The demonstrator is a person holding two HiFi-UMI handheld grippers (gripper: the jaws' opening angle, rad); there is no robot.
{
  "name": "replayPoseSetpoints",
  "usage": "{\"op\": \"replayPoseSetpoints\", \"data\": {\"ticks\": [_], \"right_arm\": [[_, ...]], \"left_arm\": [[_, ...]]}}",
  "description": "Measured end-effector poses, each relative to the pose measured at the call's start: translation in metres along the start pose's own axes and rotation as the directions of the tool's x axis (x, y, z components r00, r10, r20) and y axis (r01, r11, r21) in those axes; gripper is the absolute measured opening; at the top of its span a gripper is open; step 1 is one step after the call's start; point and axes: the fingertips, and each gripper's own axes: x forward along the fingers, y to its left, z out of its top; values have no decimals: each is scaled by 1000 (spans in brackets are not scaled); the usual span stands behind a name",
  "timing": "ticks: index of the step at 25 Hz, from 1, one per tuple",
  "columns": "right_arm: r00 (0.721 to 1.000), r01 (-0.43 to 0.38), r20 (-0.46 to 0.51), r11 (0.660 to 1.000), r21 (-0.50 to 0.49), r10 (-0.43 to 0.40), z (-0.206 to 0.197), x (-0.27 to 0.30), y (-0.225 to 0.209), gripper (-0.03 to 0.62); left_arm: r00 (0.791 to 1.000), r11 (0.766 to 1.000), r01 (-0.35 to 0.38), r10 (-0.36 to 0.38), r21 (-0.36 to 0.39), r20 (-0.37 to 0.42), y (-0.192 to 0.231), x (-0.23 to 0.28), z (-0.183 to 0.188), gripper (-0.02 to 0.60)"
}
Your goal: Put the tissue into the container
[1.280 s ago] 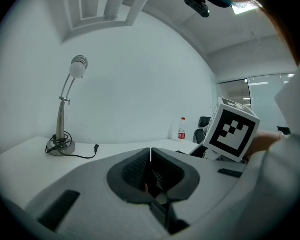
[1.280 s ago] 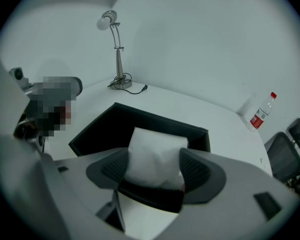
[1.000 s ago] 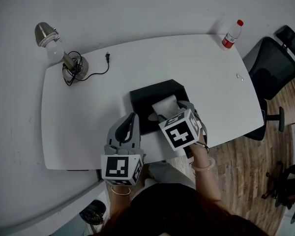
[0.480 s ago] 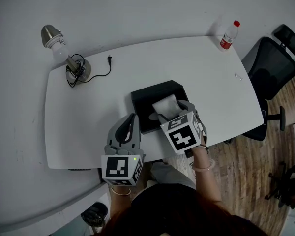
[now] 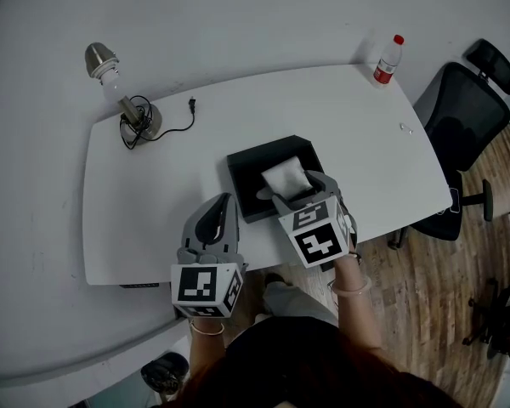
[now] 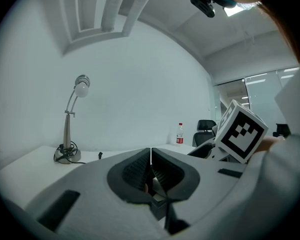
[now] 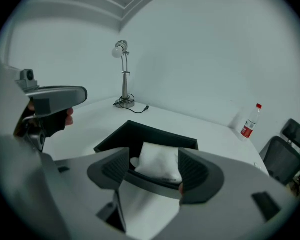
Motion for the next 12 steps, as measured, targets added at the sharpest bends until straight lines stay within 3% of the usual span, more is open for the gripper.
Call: {"op": "replayPoseSetpoints", "data": {"ticks": [3, 9, 12], "right_arm": [[999, 43, 31, 999, -6, -43, 1, -11, 0, 237], [995, 66, 72, 998, -4, -65, 1, -34, 7, 216], [990, 89, 110, 996, -6, -88, 2, -49, 13, 171]], "left_arm": [[1000, 1000, 2, -2, 1, 5, -3, -9, 2, 29], [1000, 1000, -3, 3, 11, 15, -9, -26, 7, 29], [1000, 1000, -5, 5, 13, 19, -14, -37, 7, 28]]}}
